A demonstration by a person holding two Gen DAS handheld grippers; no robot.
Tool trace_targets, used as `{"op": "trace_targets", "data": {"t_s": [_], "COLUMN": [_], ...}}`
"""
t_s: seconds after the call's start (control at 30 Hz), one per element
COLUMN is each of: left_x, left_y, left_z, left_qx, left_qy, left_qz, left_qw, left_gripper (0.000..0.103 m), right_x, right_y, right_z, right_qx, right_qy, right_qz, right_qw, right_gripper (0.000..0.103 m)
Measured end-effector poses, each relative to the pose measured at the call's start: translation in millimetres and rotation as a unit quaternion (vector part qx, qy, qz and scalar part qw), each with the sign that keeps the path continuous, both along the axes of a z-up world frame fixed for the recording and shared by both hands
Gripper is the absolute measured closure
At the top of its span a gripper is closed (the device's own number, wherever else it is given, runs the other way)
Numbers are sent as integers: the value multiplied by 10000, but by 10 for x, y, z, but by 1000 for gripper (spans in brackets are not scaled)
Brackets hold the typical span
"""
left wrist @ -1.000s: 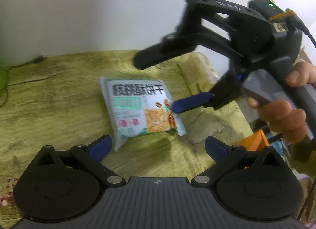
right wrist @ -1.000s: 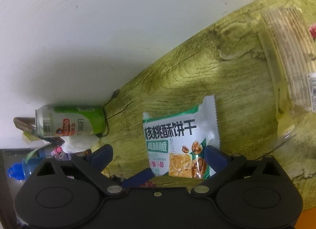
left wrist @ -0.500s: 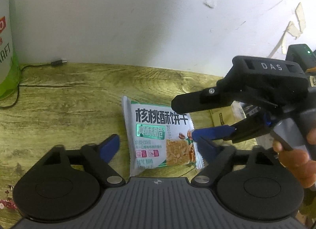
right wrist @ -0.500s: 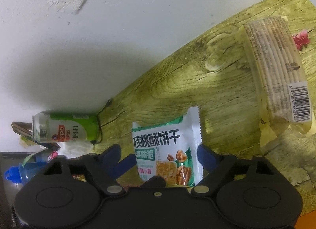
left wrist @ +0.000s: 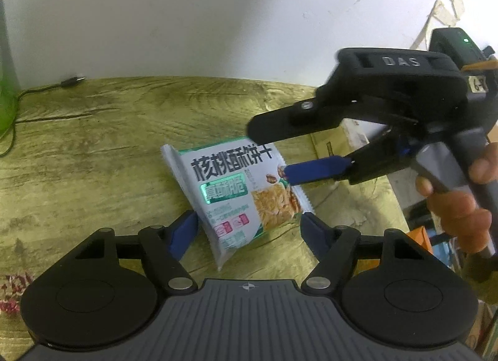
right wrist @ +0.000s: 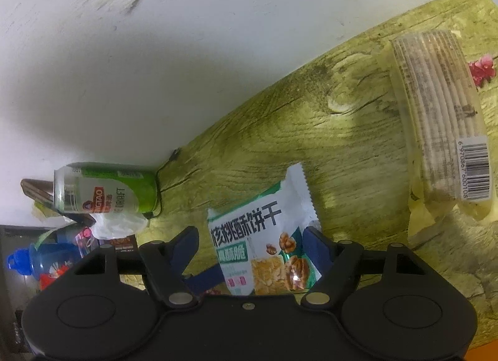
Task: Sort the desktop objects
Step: 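Position the open right tool over the walnut pack and close on it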
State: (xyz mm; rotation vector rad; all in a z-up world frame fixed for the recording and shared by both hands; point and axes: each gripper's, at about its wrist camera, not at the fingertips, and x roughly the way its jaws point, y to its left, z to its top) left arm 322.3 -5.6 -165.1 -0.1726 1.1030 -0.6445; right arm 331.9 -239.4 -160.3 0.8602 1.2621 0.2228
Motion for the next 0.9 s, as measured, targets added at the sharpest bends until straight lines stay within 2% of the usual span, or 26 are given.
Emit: {"op": "trace_targets", "data": {"t_s": [0.13, 0.23, 0.7, 0.77, 0.9], "left_x": [48, 94, 92, 78, 78], "left_y": [87, 106, 2, -20, -18], "left_z": [-23, -43, -61, -49, -39], "left_qx": [-58, -78, 70, 140, 147], "left_qy": [63, 81, -30, -84, -114], "left_qz": [261, 341, 191, 161, 166], "left_qw": [9996, 9994, 9998, 9997, 9997], "left_gripper": [30, 32, 41, 41, 41], "right_x": [-5, 15, 71, 70, 69], "right_y": [-43, -73, 63, 72, 68], "right_z": [71, 37, -149, -145, -131], "right_qx": [-230, -343, -294, -309, -343], "right_qy": [-104, -16, 101, 101, 100], "right_qz": [10, 13, 237, 256, 250], "right_qw": [9997, 9994, 9992, 9991, 9990], "right_gripper": [30, 30, 30, 37, 42]}}
